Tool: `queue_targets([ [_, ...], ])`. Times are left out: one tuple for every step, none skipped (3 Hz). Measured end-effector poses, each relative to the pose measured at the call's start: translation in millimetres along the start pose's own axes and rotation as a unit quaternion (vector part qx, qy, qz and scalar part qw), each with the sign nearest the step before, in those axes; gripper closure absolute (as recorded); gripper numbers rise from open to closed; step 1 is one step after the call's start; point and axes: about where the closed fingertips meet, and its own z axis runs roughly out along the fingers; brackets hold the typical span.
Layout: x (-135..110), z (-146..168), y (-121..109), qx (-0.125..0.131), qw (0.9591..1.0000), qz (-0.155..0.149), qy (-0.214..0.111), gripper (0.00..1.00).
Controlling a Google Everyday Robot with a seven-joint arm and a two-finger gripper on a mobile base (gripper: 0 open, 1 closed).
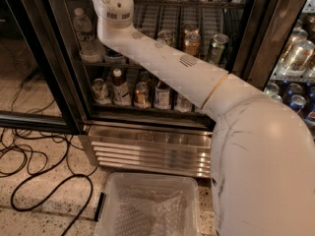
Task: Pick coke can from top shelf of fridge
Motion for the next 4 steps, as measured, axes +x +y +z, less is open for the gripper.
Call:
queue_targets([
  [-0.1,0.0,0.0,0.000,1.0000,0.000,0.000,1.00],
  [-2.5,0.4,-0.2,-0.001,1.0000,0.002,-0.002,1.00],
  [-13.9,3.5,-3.1,-0.001,0.9999,0.009,-0.015,1.00],
  [-20.1,4.8,-4.9,0.001,0.9997,0.014,-0.021,1.00],
])
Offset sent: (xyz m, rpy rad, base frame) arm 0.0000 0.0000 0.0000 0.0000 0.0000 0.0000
